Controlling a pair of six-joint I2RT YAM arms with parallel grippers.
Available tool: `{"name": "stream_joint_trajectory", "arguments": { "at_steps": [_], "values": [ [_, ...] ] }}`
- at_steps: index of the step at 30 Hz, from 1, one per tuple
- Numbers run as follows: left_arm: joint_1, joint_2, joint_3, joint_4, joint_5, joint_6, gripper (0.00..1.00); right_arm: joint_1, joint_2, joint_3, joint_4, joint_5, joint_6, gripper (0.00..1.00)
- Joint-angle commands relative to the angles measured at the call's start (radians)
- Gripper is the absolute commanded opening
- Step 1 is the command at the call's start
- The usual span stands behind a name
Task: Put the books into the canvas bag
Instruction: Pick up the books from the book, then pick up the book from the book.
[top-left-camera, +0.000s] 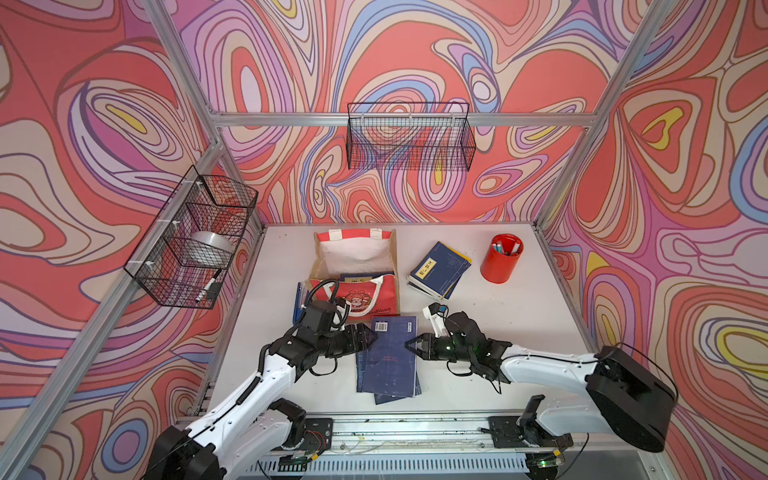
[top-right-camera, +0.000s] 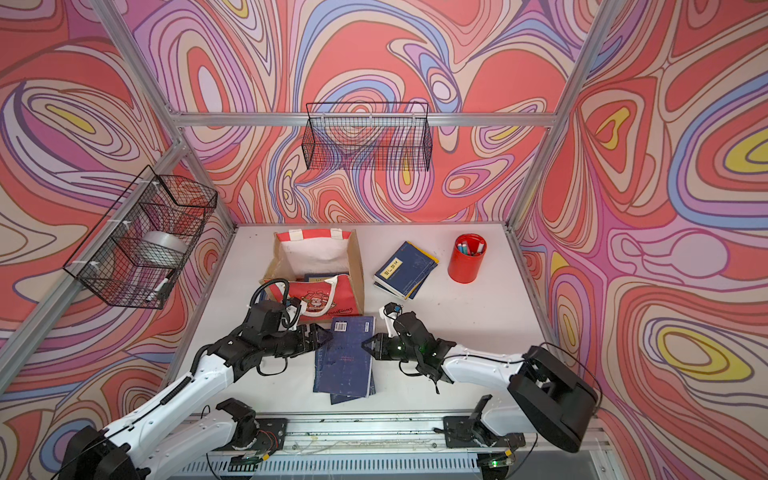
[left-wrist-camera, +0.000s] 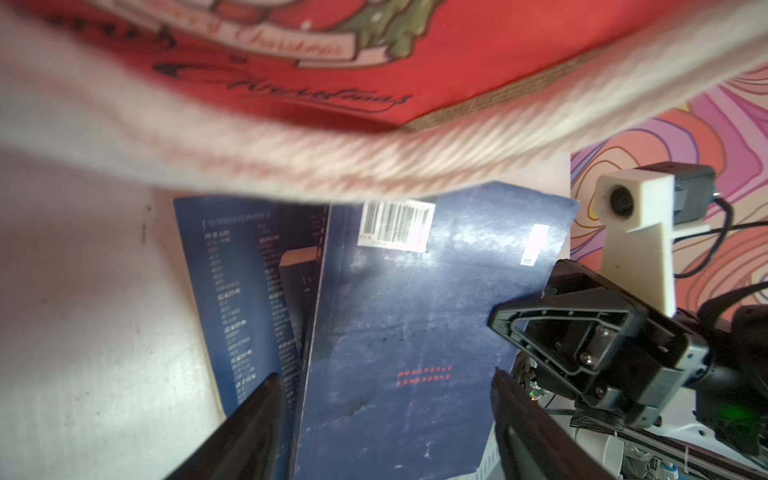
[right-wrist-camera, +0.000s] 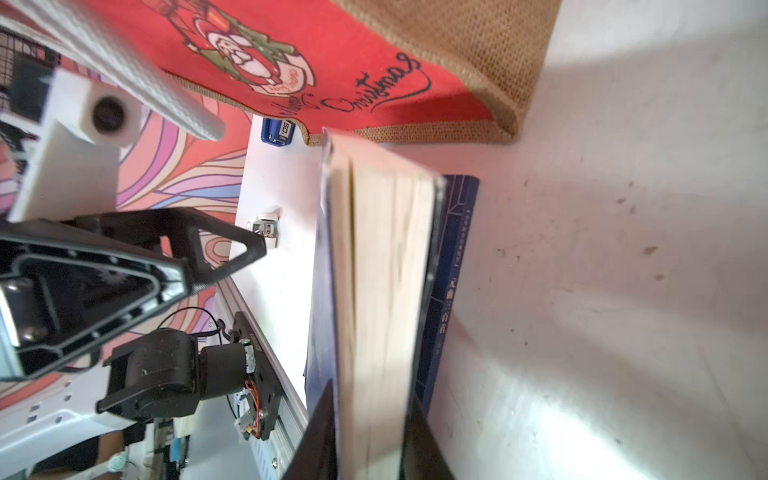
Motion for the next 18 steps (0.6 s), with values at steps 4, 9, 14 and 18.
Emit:
{"name": "stream_joint_trajectory", "arguments": {
  "at_steps": [4, 9, 14, 18],
  "values": [
    [-0.022, 0.034, 0.03, 0.015, 0.054, 0.034, 0.8, -0.014, -0.119, 0.008, -0.147, 0.006, -0.16, 0.0],
    [-0.082, 0.072, 0.002, 0.141, 0.069, 0.036, 0.8, -0.03, -0.155, -0.065, 0.003, -0.071, -0.214, 0.0],
    [-0.107, 0.102, -0.017, 0.234, 0.057, 0.025, 0.8, -0.059, -0.116, -0.106, 0.128, -0.185, -0.253, 0.0],
    [-0.109, 0.108, -0.026, 0.257, 0.035, 0.034, 0.8, -0.078, -0.106, -0.153, 0.27, -0.252, -0.241, 0.0]
  ]
}}
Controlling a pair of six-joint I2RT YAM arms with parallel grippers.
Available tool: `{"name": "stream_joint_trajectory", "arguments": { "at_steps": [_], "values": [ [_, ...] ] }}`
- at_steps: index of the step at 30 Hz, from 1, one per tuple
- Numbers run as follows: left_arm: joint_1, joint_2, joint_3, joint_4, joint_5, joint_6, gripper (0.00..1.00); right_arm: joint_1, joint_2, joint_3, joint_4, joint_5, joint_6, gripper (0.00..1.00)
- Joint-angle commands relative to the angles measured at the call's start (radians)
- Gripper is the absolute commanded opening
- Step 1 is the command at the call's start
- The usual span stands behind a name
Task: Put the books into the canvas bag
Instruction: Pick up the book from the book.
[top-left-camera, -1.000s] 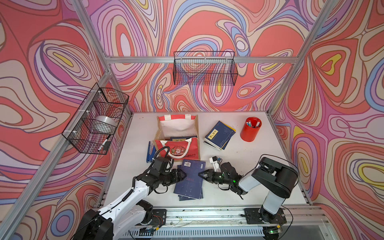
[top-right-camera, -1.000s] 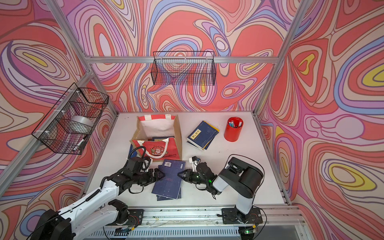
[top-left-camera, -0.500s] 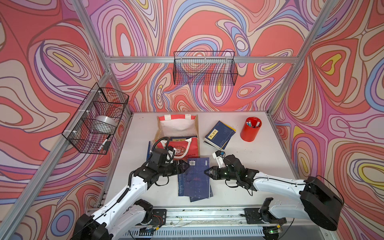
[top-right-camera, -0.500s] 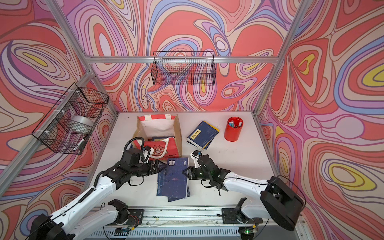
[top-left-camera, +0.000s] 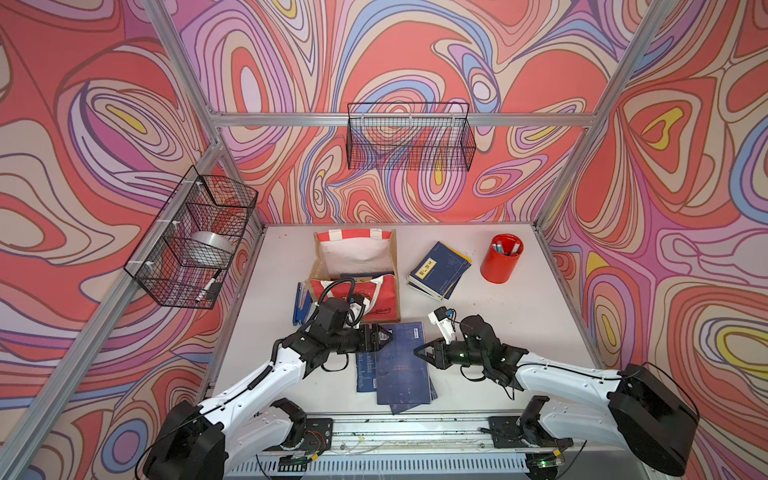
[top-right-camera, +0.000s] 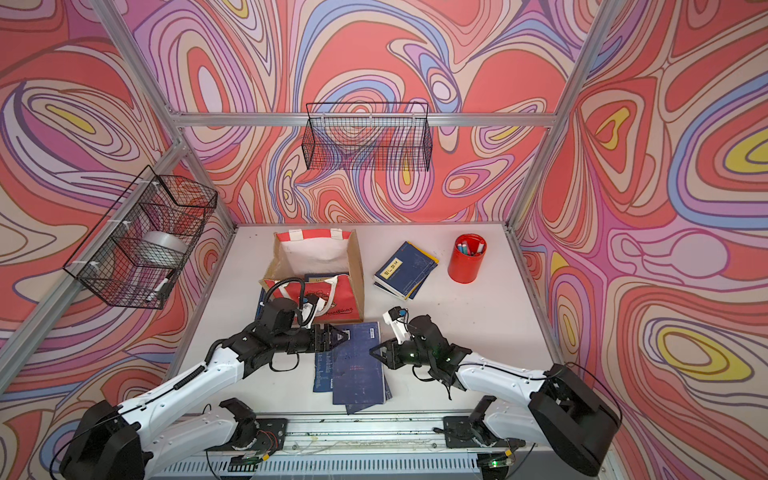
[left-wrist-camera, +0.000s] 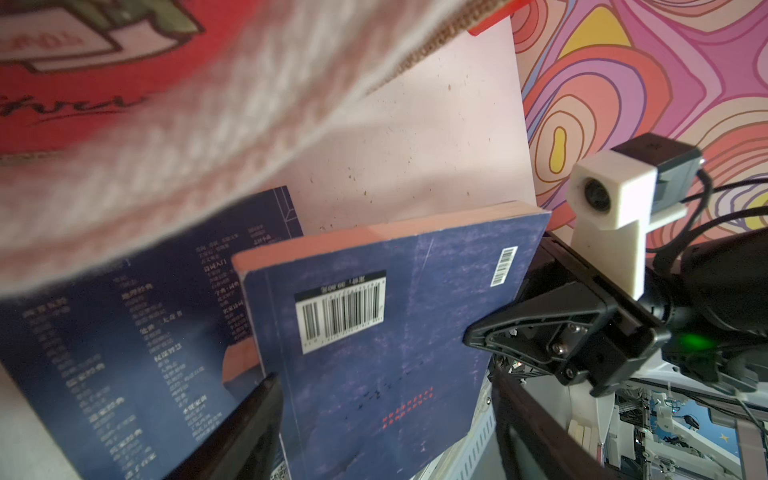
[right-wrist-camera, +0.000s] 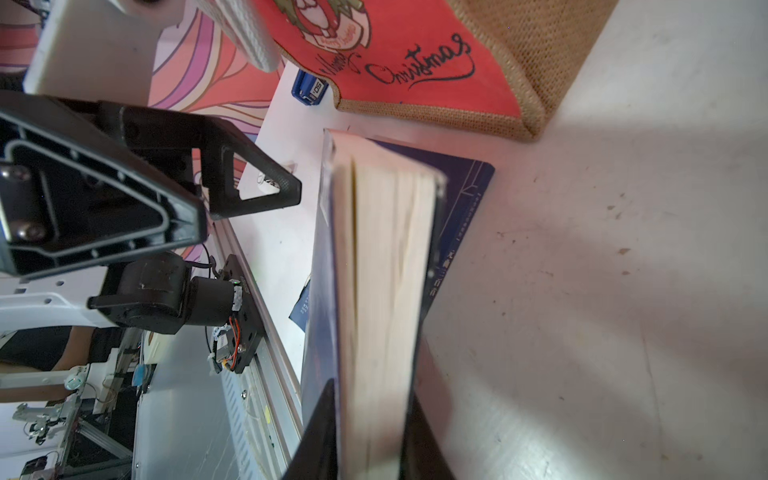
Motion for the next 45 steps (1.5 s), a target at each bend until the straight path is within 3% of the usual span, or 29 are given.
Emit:
{"name": "stream_joint_trajectory", "arguments": {
  "at_steps": [1, 12, 17, 19, 21, 25, 35, 38, 42, 45],
  "values": [
    [-0.005, 0.005, -0.014, 0.069, -0.018, 0.012, 0.8, -0.016, 0.002, -0.025, 0.208, -0.104, -0.023, 0.0],
    [-0.008, 0.011, -0.049, 0.116, 0.025, 0.021, 0.73, -0.048, 0.082, -0.014, 0.343, -0.199, -0.009, 0.0],
    [-0.009, -0.006, -0.067, 0.177, 0.06, -0.009, 0.51, -0.075, 0.11, -0.006, 0.346, -0.212, -0.011, 0.0],
    [-0.008, -0.015, -0.049, 0.115, 0.024, 0.015, 0.55, -0.096, 0.115, -0.014, 0.378, -0.226, 0.001, 0.0],
    [-0.008, -0.033, -0.039, 0.038, -0.046, 0.038, 0.67, -0.123, 0.117, -0.027, 0.416, -0.249, 0.017, 0.0],
    [-0.007, -0.074, -0.054, -0.006, -0.147, 0.035, 0.74, -0.151, 0.12, -0.021, 0.415, -0.289, 0.013, 0.0],
    [-0.007, -0.014, -0.051, 0.159, -0.036, 0.034, 0.74, -0.155, 0.185, 0.008, 0.456, -0.36, 0.029, 0.0],
    [-0.007, -0.015, -0.053, 0.208, 0.007, 0.029, 0.67, -0.155, 0.207, 0.01, 0.48, -0.366, 0.033, 0.0],
    [-0.007, -0.044, -0.065, 0.24, 0.026, 0.023, 0.46, -0.166, 0.26, 0.025, 0.491, -0.366, 0.024, 0.0],
    [-0.007, -0.059, -0.074, 0.258, 0.033, 0.021, 0.36, -0.183, 0.322, 0.038, 0.551, -0.397, 0.037, 0.0]
  ]
}}
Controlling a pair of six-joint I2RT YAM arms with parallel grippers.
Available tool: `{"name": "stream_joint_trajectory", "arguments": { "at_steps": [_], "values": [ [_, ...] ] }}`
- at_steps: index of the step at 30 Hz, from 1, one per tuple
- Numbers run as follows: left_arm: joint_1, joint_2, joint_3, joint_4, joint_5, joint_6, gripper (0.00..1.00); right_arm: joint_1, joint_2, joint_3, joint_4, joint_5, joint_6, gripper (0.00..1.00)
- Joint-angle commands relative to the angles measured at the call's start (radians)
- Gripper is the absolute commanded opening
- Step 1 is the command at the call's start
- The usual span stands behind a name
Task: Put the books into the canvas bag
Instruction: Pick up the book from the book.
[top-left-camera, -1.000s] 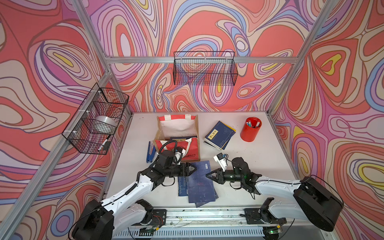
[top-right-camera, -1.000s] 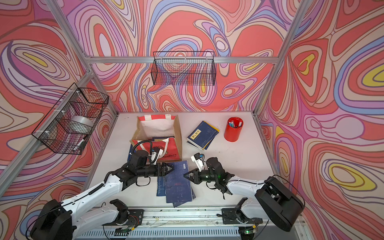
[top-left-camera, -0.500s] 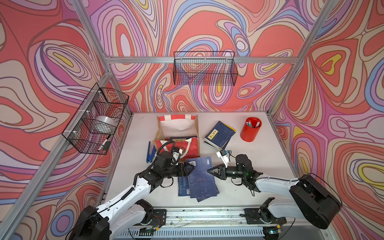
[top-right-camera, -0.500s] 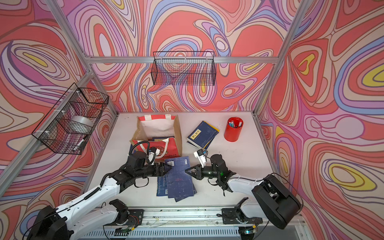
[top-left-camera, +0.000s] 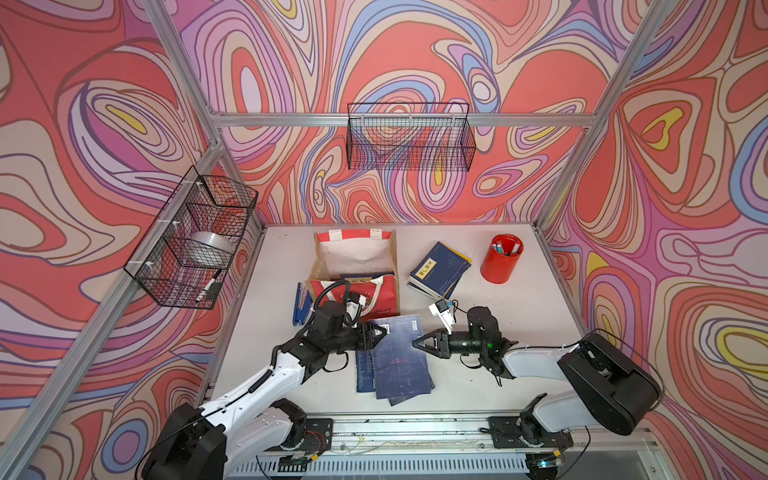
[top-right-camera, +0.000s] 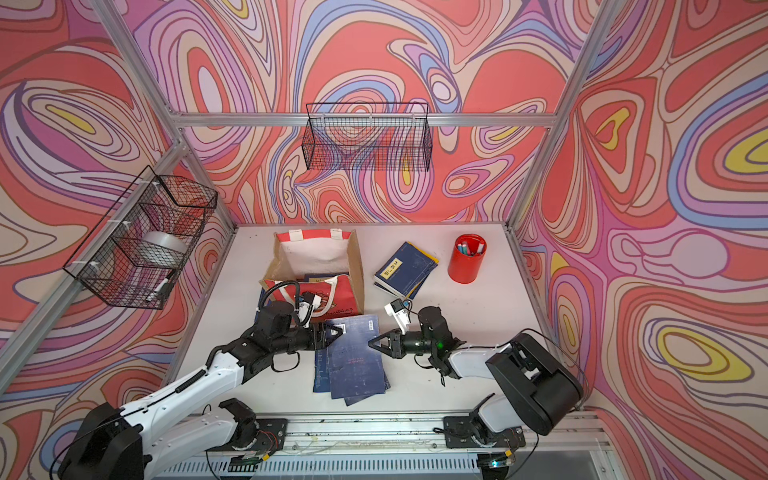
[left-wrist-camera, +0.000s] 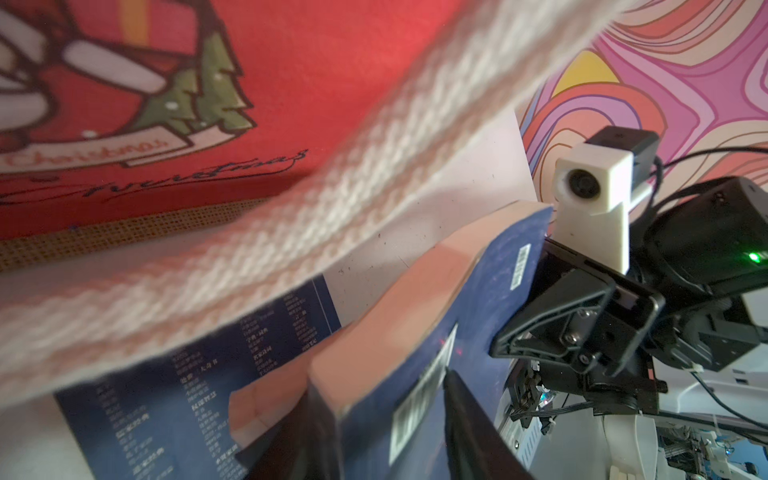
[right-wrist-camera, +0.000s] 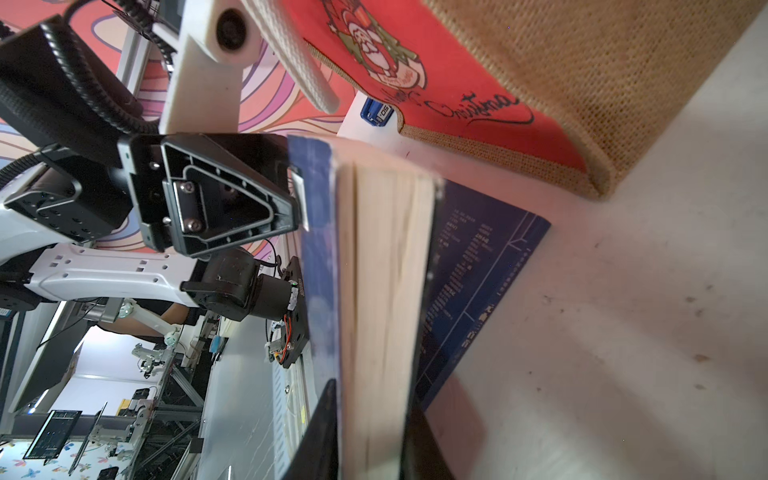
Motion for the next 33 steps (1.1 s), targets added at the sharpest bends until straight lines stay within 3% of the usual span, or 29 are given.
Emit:
{"name": "stream_joint_trajectory", "arguments": {
  "at_steps": [1, 4, 6, 8, 10, 13, 19, 23, 26, 29, 33],
  "values": [
    [-0.014, -0.031, 0.0, 0.115, 0.1, 0.003, 0.32, -0.008, 0.06, 0.054, 0.157, -0.063, 0.023, 0.0],
    [-0.014, -0.024, 0.004, 0.126, 0.107, 0.0, 0.15, -0.016, 0.112, 0.088, 0.167, -0.081, 0.029, 0.0],
    [-0.015, -0.023, 0.01, 0.126, 0.102, -0.001, 0.0, -0.025, 0.123, 0.099, 0.144, -0.062, 0.021, 0.24],
    [-0.014, -0.035, 0.019, 0.117, 0.091, 0.002, 0.0, -0.038, 0.101, 0.099, 0.113, -0.037, 0.004, 0.49],
    [-0.014, -0.051, 0.033, 0.106, 0.101, 0.017, 0.0, -0.051, 0.057, 0.101, 0.046, -0.014, -0.037, 0.63],
    [-0.014, -0.063, 0.106, 0.036, 0.157, 0.084, 0.0, -0.072, -0.028, 0.117, -0.08, -0.027, -0.108, 0.73],
    [-0.015, -0.066, 0.249, -0.124, 0.278, 0.214, 0.0, -0.083, -0.199, 0.158, -0.36, -0.084, -0.269, 0.84],
    [-0.014, -0.083, 0.323, -0.194, 0.334, 0.283, 0.0, -0.086, -0.262, 0.154, -0.399, -0.151, -0.293, 0.83],
    [-0.014, -0.061, 0.404, -0.318, 0.35, 0.367, 0.0, -0.087, -0.317, 0.135, -0.311, -0.225, -0.228, 0.77],
    [-0.015, -0.025, 0.465, -0.393, 0.356, 0.423, 0.0, -0.086, -0.384, 0.121, -0.252, -0.253, -0.166, 0.6],
    [-0.015, 0.018, 0.496, -0.377, 0.385, 0.425, 0.0, -0.086, -0.417, 0.134, -0.159, -0.298, -0.068, 0.26]
  ]
}}
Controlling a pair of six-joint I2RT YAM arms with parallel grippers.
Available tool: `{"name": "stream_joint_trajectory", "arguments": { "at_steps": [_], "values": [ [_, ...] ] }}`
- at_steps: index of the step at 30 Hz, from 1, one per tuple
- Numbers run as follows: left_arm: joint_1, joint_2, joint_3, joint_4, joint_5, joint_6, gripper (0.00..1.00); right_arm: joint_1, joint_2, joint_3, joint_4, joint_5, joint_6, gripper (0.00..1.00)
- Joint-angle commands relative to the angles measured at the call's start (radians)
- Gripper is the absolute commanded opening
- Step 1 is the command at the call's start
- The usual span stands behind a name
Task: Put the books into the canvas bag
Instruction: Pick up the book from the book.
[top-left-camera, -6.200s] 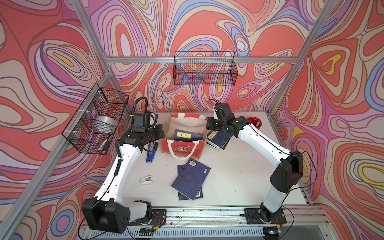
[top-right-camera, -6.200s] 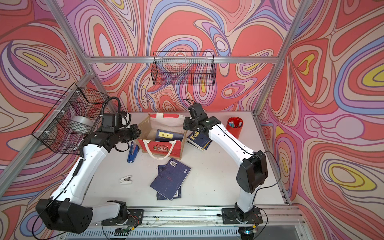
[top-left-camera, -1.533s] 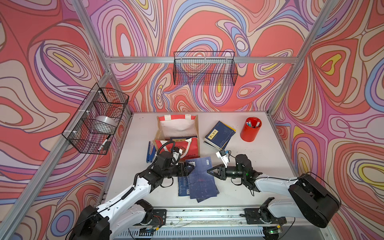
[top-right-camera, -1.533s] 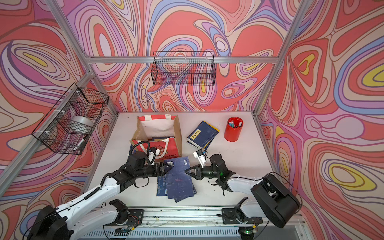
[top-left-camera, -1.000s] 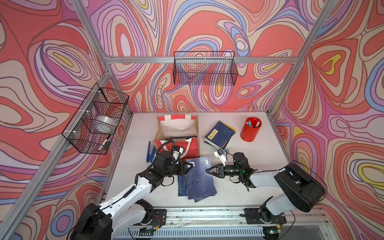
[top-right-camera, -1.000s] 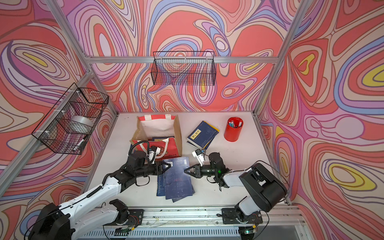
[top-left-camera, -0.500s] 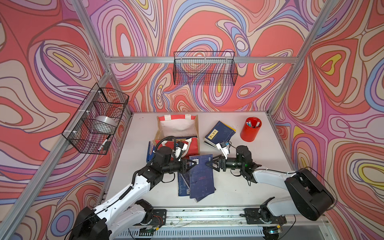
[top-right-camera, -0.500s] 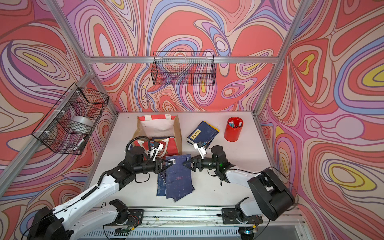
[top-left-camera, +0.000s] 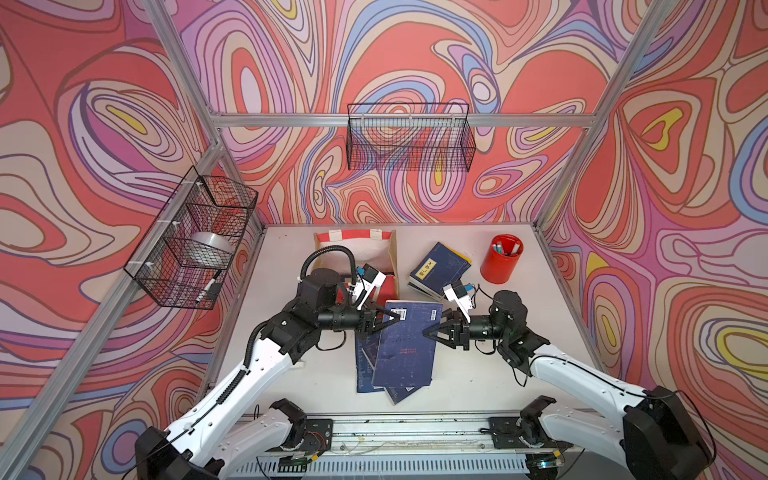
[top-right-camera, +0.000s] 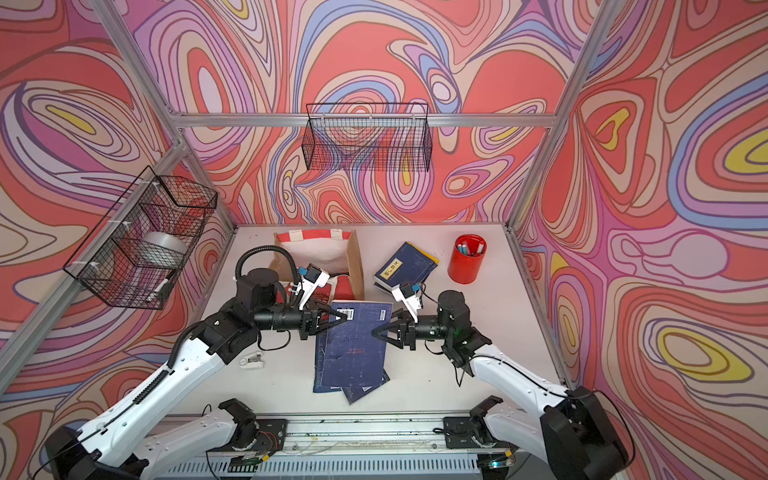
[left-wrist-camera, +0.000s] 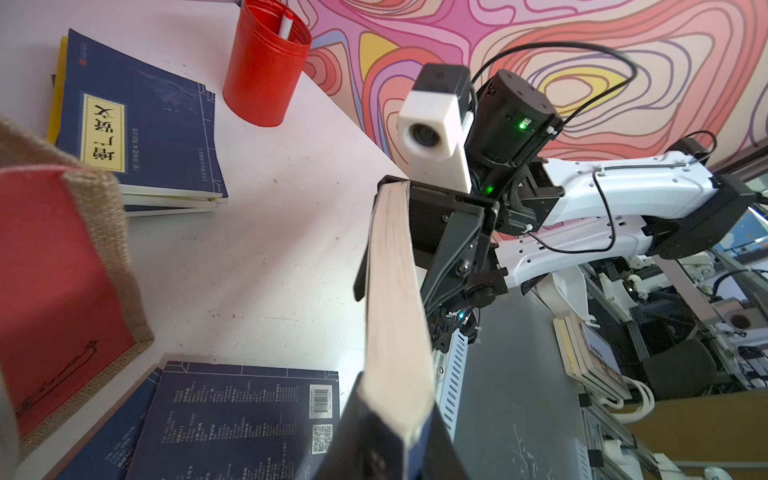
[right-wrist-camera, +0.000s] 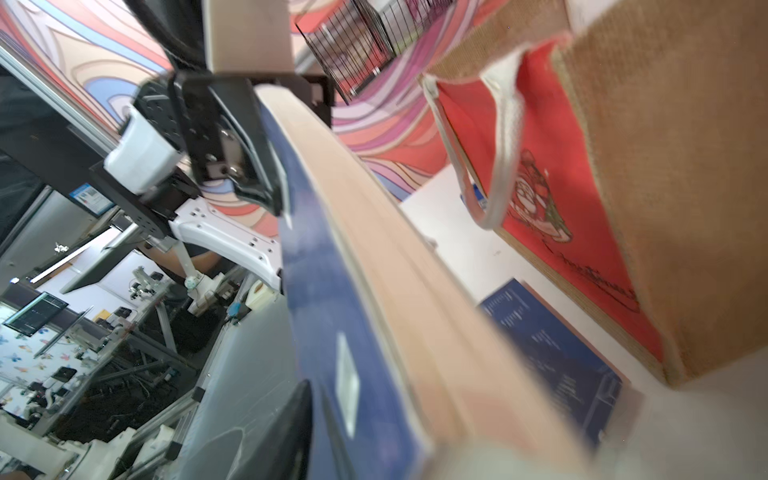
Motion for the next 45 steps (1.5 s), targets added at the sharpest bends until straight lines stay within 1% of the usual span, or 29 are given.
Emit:
{"name": "stream_joint_trajectory", "arguments": {
  "at_steps": [1, 3, 4, 5, 7, 9, 10, 11, 12, 13, 14, 16, 19, 22, 23, 26, 28, 29, 30, 34, 37, 39, 40, 41, 43, 44, 45],
  "values": [
    [-0.002, 0.032, 0.045, -0.023, 0.058, 0.047, 0.0, -0.002, -0.027, 0.004, 0.131, -0.081, 0.106, 0.16],
    [-0.002, 0.041, 0.06, -0.016, 0.049, 0.046, 0.0, -0.002, -0.042, 0.005, 0.176, -0.081, 0.15, 0.0],
    [-0.002, 0.043, 0.067, -0.009, 0.048, 0.044, 0.04, -0.002, -0.052, 0.009, 0.188, -0.075, 0.167, 0.0],
    [-0.002, 0.043, 0.073, -0.002, 0.045, 0.039, 0.13, -0.002, -0.064, 0.013, 0.189, -0.059, 0.175, 0.0],
    [-0.002, 0.039, 0.091, 0.005, 0.026, 0.023, 0.43, -0.001, -0.102, 0.029, 0.184, 0.029, 0.186, 0.0],
    [-0.002, 0.021, 0.087, 0.024, 0.012, 0.004, 0.62, -0.003, -0.133, 0.063, 0.121, 0.204, 0.197, 0.0],
    [-0.002, 0.002, 0.078, 0.036, -0.003, -0.009, 0.72, -0.004, -0.14, 0.086, 0.124, 0.259, 0.216, 0.0],
    [-0.002, -0.016, 0.067, 0.048, -0.013, -0.015, 0.81, -0.003, -0.136, 0.106, 0.153, 0.282, 0.248, 0.0],
    [-0.002, -0.039, 0.052, 0.054, -0.027, -0.024, 0.89, -0.004, -0.129, 0.134, 0.179, 0.312, 0.275, 0.0],
    [-0.002, -0.059, 0.039, 0.085, -0.041, -0.033, 0.93, -0.004, -0.126, 0.162, 0.174, 0.346, 0.285, 0.0],
    [-0.002, -0.079, 0.022, 0.109, -0.058, -0.047, 1.0, -0.004, -0.12, 0.187, 0.169, 0.387, 0.296, 0.0],
    [-0.002, -0.11, -0.006, 0.16, -0.103, -0.087, 1.0, -0.004, -0.107, 0.228, 0.187, 0.447, 0.327, 0.0],
    [-0.002, -0.137, -0.048, 0.25, -0.152, -0.154, 1.0, -0.003, -0.086, 0.267, 0.219, 0.517, 0.364, 0.0],
    [-0.002, -0.139, -0.077, 0.352, -0.199, -0.24, 1.0, -0.003, -0.061, 0.274, 0.302, 0.567, 0.425, 0.0],
    [-0.002, -0.137, -0.085, 0.388, -0.219, -0.267, 1.0, -0.003, -0.049, 0.274, 0.332, 0.566, 0.439, 0.0],
    [-0.002, -0.119, -0.128, 0.597, -0.204, -0.387, 0.98, -0.004, -0.003, 0.265, 0.448, 0.553, 0.497, 0.0],
    [-0.002, -0.085, -0.135, 0.707, -0.18, -0.454, 0.94, -0.004, 0.032, 0.248, 0.556, 0.558, 0.548, 0.0],
    [-0.002, -0.066, -0.133, 0.751, -0.163, -0.48, 0.88, -0.004, 0.055, 0.238, 0.621, 0.564, 0.573, 0.0],
    [-0.002, -0.047, -0.129, 0.787, -0.147, -0.504, 0.81, -0.003, 0.077, 0.231, 0.675, 0.565, 0.596, 0.0],
    [-0.002, -0.025, -0.125, 0.826, -0.138, -0.531, 0.55, -0.004, 0.126, 0.237, 0.739, 0.56, 0.628, 0.0],
    [-0.002, -0.05, -0.109, 0.741, -0.167, -0.49, 0.28, -0.003, 0.125, 0.238, 0.704, 0.566, 0.602, 0.0],
    [-0.002, -0.088, -0.096, 0.657, -0.226, -0.441, 0.05, -0.004, 0.116, 0.258, 0.632, 0.555, 0.564, 0.0],
    [0.0, -0.107, -0.085, 0.6, -0.265, -0.418, 0.0, -0.003, 0.116, 0.266, 0.604, 0.552, 0.551, 0.0],
    [0.003, -0.127, -0.065, 0.527, -0.307, -0.385, 0.0, -0.002, 0.118, 0.273, 0.584, 0.548, 0.541, 0.0],
    [0.02, -0.161, -0.018, 0.399, -0.359, -0.316, 0.0, -0.002, 0.122, 0.288, 0.522, 0.542, 0.511, 0.16],
    [0.038, -0.174, 0.016, 0.325, -0.385, -0.285, 0.0, -0.002, 0.122, 0.298, 0.482, 0.539, 0.489, 0.27],
    [0.059, -0.18, 0.047, 0.268, -0.385, -0.26, 0.0, -0.002, 0.125, 0.314, 0.436, 0.531, 0.467, 0.4]
  ]
}}
